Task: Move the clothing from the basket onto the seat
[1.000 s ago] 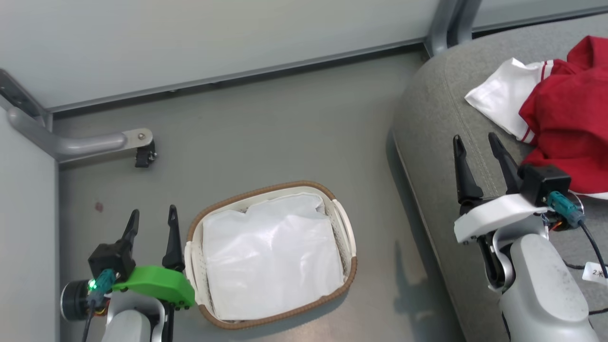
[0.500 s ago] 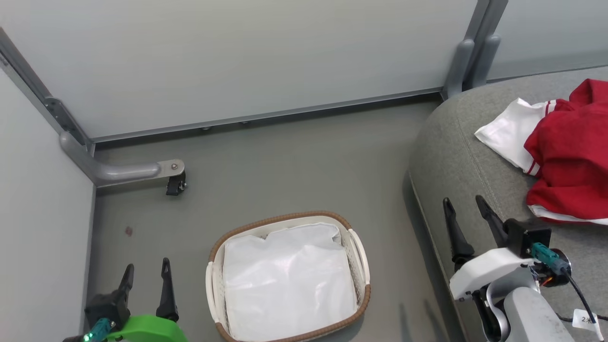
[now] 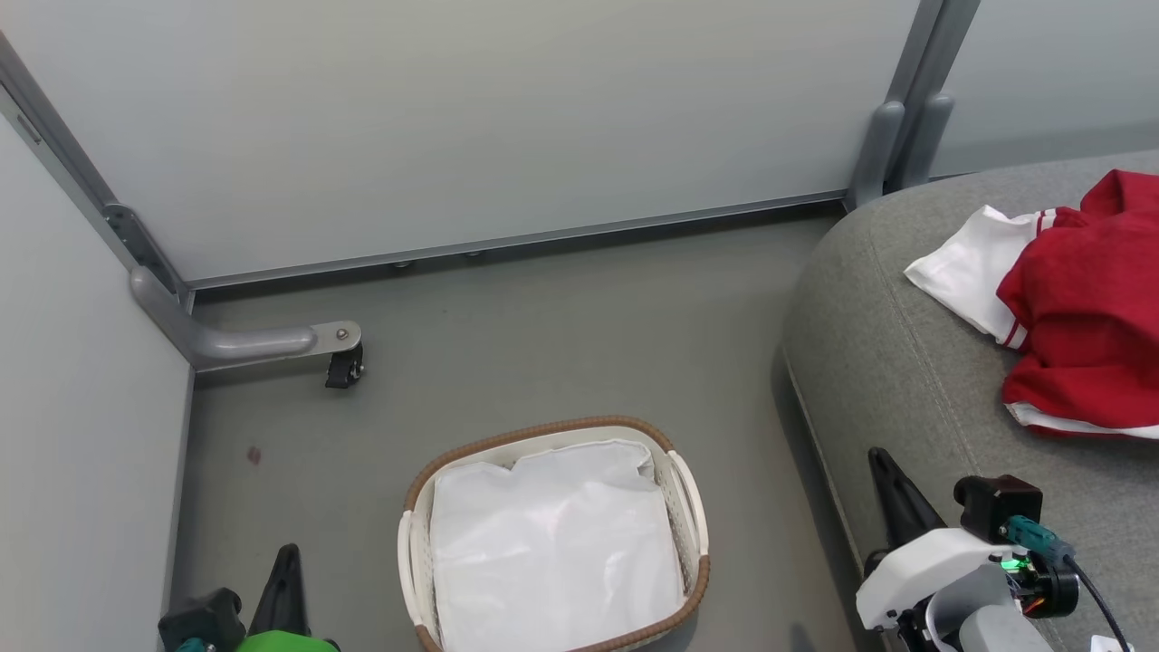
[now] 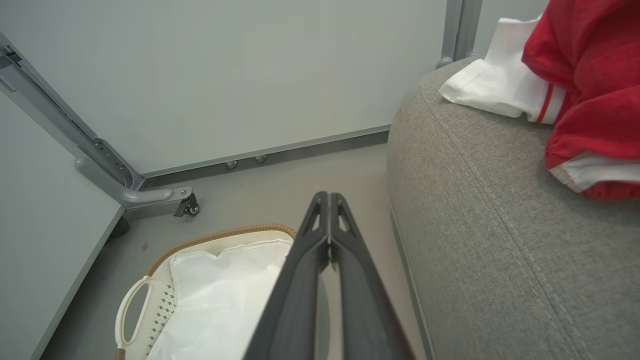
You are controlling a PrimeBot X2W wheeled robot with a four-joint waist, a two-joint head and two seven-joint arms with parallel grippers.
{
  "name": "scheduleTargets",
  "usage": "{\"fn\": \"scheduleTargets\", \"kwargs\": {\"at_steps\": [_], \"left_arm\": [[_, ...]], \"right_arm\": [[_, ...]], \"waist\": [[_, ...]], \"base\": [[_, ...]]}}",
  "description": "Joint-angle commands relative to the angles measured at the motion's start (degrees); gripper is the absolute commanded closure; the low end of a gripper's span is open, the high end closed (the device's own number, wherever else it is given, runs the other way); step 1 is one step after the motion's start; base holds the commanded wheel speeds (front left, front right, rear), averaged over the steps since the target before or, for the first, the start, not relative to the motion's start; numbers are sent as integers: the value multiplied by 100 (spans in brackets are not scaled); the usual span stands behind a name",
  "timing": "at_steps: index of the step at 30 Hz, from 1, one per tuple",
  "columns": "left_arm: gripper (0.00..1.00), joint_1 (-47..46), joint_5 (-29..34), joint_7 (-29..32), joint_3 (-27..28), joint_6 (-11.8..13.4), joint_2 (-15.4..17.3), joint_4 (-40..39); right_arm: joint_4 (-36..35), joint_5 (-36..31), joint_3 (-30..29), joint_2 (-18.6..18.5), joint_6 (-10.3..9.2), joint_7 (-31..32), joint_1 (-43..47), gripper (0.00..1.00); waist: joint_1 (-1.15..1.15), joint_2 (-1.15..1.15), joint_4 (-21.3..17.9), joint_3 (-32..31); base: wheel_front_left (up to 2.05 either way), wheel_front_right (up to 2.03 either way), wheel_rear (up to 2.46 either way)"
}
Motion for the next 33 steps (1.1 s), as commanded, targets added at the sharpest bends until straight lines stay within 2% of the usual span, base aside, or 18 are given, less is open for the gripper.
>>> {"fn": "scheduleTargets", "kwargs": {"at_steps": [1, 17, 33], "left_arm": [[100, -95, -305, 64, 44, -5, 18, -126], [100, -181, -1863, 451, 113, -21, 27, -453], [100, -277, -3158, 799, 192, -35, 35, -695]], "right_arm": [[-132, 299, -57, -16, 0, 68, -87, 100], [-444, 1872, -203, -30, -1, 460, 10, 100], [-679, 3185, -345, -42, -2, 811, 66, 100]], "waist": [[0, 0, 2, -3], [0, 0, 16, -33], [0, 0, 30, -63]], "base": [[0, 0, 0], [0, 0, 0], [0, 0, 0]]}}
